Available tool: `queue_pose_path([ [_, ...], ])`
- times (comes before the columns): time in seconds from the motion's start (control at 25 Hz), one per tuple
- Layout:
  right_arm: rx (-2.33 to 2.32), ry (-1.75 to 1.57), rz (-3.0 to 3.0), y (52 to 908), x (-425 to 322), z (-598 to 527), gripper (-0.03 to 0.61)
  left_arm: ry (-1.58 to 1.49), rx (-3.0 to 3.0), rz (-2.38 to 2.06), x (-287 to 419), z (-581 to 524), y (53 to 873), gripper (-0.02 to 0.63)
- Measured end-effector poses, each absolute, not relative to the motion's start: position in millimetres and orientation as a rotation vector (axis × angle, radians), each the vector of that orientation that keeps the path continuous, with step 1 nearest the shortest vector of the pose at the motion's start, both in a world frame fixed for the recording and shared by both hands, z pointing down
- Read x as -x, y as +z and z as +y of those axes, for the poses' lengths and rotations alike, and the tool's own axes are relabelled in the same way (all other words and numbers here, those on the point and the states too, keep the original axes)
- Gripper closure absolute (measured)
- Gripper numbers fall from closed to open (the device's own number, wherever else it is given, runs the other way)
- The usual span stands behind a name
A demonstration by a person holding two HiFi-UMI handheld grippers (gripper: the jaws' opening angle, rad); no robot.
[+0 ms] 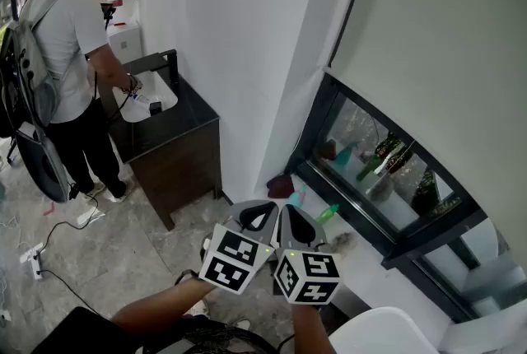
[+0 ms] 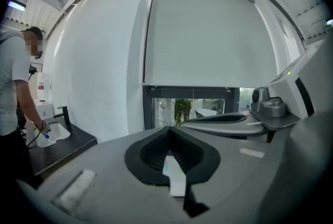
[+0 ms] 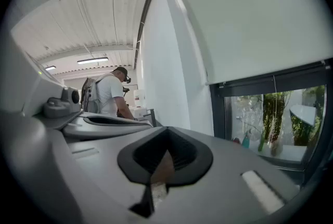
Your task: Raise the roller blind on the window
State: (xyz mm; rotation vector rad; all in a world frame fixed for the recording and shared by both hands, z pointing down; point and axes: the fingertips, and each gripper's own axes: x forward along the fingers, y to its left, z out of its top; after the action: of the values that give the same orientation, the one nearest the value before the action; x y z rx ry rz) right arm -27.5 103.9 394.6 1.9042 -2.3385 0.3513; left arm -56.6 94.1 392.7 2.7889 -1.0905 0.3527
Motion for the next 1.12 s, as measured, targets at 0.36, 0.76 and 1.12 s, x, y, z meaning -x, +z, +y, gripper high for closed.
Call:
queue_pose_path([
  [0.36, -1.925, 0.351, -2.341, 395, 3, 108, 0.58, 0.378, -2.783, -1.105, 35, 96, 396, 0.611],
  [0.76, -1.779, 0.265, -2.453, 396, -7, 89, 0.575, 0.385, -2.756, -1.162, 20, 74, 399, 0.611],
  [1.12, -1.805, 0.266, -2.407, 411, -25, 13, 0.575, 0.351, -2.768, -1.141, 3, -8, 409, 0.611],
])
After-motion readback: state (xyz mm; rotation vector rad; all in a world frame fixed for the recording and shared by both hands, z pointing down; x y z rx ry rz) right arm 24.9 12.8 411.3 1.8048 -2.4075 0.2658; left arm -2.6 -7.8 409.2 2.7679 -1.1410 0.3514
